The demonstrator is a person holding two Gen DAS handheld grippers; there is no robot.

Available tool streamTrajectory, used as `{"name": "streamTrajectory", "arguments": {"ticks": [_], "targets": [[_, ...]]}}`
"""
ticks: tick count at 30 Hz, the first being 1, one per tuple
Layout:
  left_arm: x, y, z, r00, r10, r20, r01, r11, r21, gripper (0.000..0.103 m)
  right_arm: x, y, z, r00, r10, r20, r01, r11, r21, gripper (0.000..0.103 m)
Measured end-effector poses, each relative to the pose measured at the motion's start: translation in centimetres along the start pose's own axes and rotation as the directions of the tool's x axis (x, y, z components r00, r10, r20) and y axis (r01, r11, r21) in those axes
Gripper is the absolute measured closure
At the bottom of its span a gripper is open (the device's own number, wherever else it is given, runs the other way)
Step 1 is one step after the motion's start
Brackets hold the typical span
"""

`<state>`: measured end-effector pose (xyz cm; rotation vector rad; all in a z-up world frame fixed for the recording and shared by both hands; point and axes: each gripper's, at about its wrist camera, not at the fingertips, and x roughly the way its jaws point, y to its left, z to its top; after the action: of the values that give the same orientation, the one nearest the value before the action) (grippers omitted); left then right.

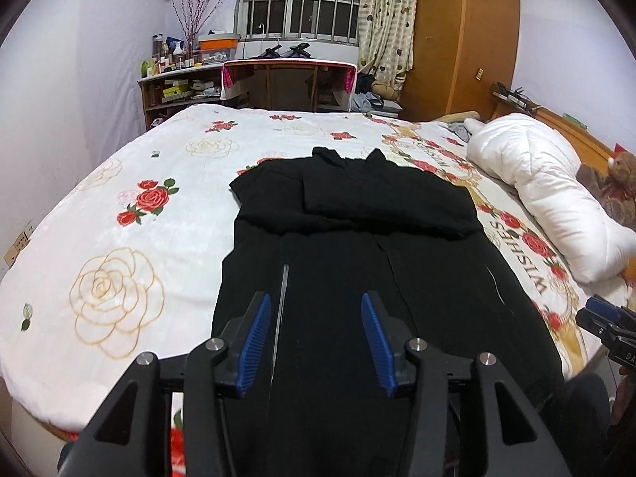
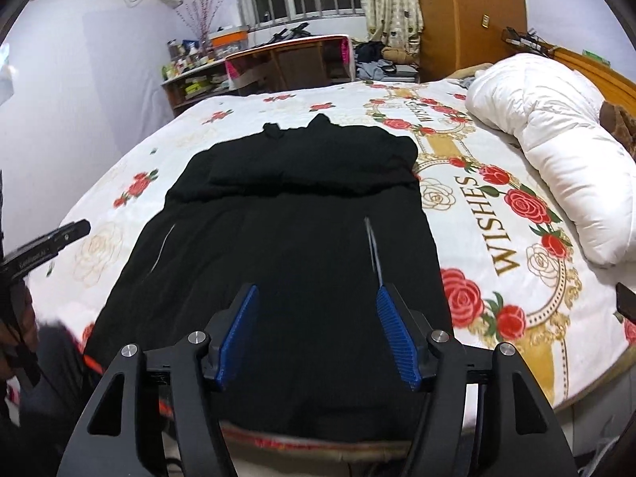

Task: Fold large clothes
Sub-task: 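Withdraw both tools back toward the coat hem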

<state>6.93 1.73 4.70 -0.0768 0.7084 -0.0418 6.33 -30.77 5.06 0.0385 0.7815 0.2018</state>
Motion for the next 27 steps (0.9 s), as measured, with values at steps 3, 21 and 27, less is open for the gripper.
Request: {"name": "streamTrajectory", "arguments": {"ticks": [3, 21, 27], "targets": [[-1.2, 0.1, -0.9, 1.000, 0.004, 0.003, -0.004, 1.000, 0.007, 0.053, -0.8, 0.3, -1.0, 1.000, 0.008, 0.003, -0.008, 1.000, 0.003, 0.040], [-2.0, 1.7, -3.6, 0.999, 0.040, -0.014, -0.040, 0.999, -0.006, 0.053, -1.2, -0.4, -3.4, 1.000, -0.015, -0.014, 0.015, 0.999, 0.041, 0.040], [-1.1, 2.3, -4.1, 0.998, 0.061, -0.035, -0.062, 0.998, -0.012, 0.053, -0.4, -1.6, -3.8, 0.999, -0.026, -0.035, 0.028, 0.997, 0.065, 0.040]]}}
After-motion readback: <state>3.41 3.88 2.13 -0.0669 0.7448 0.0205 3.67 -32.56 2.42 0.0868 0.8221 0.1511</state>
